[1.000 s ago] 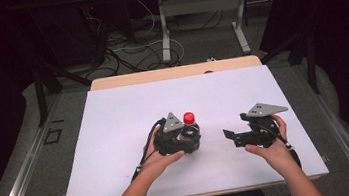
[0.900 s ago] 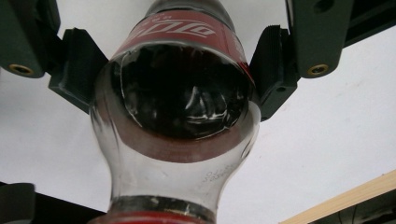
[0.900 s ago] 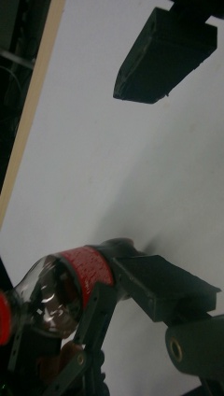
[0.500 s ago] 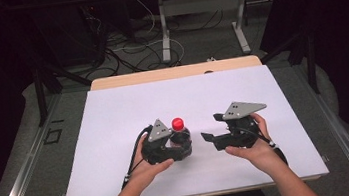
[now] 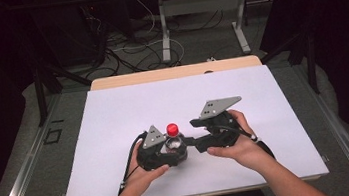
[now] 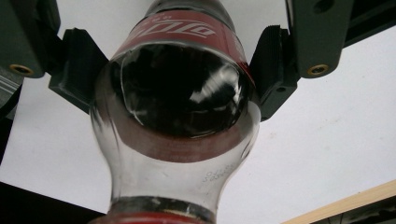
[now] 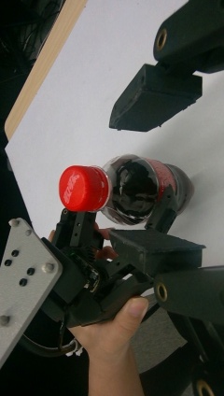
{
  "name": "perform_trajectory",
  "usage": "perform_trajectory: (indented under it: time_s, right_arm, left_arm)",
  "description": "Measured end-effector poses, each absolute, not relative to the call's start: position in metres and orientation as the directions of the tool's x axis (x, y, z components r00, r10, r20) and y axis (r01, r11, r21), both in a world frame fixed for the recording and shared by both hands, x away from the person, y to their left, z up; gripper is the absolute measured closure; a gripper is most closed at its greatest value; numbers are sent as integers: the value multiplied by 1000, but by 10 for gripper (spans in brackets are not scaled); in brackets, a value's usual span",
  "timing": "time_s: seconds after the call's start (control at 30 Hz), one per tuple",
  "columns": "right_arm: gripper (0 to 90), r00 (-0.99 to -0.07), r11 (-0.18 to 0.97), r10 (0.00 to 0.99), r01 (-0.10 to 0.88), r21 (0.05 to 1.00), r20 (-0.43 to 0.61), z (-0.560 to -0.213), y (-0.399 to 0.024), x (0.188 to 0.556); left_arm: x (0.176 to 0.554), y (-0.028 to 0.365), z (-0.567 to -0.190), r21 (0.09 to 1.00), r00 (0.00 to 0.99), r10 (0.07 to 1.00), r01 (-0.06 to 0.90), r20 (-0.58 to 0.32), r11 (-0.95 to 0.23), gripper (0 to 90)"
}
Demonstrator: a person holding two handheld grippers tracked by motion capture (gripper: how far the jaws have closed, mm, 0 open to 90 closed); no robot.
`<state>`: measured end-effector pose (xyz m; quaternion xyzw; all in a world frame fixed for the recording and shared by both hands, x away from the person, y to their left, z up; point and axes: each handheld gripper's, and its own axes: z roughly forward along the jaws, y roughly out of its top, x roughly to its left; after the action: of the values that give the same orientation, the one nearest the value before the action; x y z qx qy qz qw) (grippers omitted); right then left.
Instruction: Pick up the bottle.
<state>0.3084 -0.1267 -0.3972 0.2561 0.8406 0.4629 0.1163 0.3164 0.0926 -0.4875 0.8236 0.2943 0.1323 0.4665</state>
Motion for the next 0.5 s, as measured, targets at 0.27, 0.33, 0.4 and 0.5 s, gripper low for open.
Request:
perform_trajectory:
  time_s: [0.27,0.33,0.4,0.5]
  right_arm:
    - [458,-836,457,548,335,824,35,-385,-119,314]
    - [470,-835,461,549,347,817,44,-383,-118,314]
    - [485,-831,461,556,348,816,40,-383,-115,315]
    - [512,-828,469,560,353,809,37,-383,-110,315]
  left_arm:
    - [314,90,-489,847,797,602,350,-44,-401,301]
    - [313,89,-489,843,802,596,351,-45,-408,301]
    - [312,87,-489,842,802,595,351,-45,-409,302]
    - [310,85,-489,841,807,589,347,-41,-416,302]
